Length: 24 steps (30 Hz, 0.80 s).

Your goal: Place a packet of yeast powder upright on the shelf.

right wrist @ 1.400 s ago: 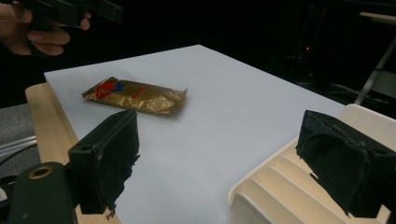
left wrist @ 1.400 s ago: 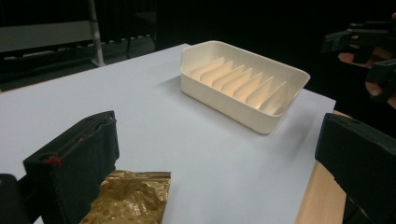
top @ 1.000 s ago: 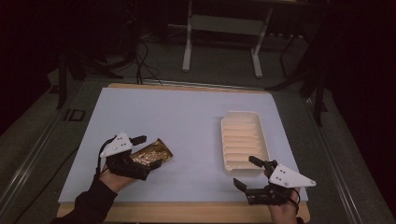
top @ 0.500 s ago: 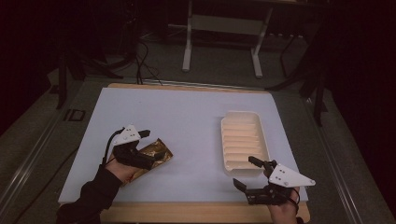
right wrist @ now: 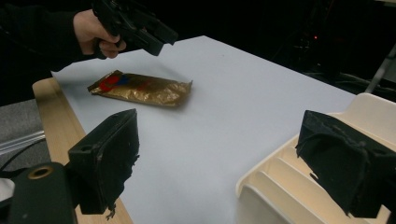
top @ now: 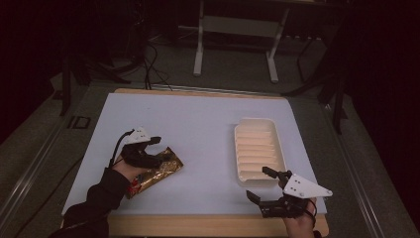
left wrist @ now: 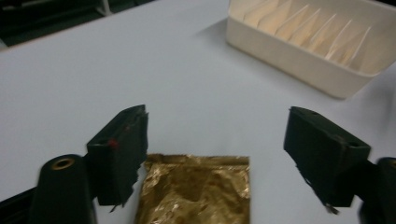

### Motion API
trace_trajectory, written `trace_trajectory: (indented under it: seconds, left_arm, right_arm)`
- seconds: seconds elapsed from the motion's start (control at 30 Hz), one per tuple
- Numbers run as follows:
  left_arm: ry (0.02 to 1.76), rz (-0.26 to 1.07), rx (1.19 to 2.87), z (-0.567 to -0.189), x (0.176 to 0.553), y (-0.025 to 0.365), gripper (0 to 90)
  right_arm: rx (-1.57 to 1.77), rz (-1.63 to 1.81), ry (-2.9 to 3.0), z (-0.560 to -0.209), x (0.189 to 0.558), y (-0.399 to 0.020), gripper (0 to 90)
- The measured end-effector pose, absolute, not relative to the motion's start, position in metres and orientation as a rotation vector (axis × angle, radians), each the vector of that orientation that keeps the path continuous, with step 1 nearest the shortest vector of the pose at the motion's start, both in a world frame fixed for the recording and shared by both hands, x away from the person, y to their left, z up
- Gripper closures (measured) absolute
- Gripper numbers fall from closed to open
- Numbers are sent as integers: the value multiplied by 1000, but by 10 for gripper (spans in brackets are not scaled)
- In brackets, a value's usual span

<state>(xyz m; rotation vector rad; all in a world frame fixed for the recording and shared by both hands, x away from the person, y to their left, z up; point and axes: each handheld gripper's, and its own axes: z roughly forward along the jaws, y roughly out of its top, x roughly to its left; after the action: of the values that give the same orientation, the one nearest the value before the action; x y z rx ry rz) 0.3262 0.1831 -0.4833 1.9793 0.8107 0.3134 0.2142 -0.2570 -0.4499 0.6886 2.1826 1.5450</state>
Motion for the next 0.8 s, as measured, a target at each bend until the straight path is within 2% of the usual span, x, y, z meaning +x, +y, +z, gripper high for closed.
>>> trace_trajectory:
  seconds: [0.3,0.53,0.8]
  left_arm:
    - [925,288,2051,-507,350,183,337]
    - [936,246,2062,-519,362,184,424]
    - [970,221,2092,-531,370,181,458]
  right_arm:
    - [689,1544,2201,-452,216,-256,129]
    - [693,1541,2217,-454,217,-255,129]
    - [694,1540,2225,-455,218,-255,130]
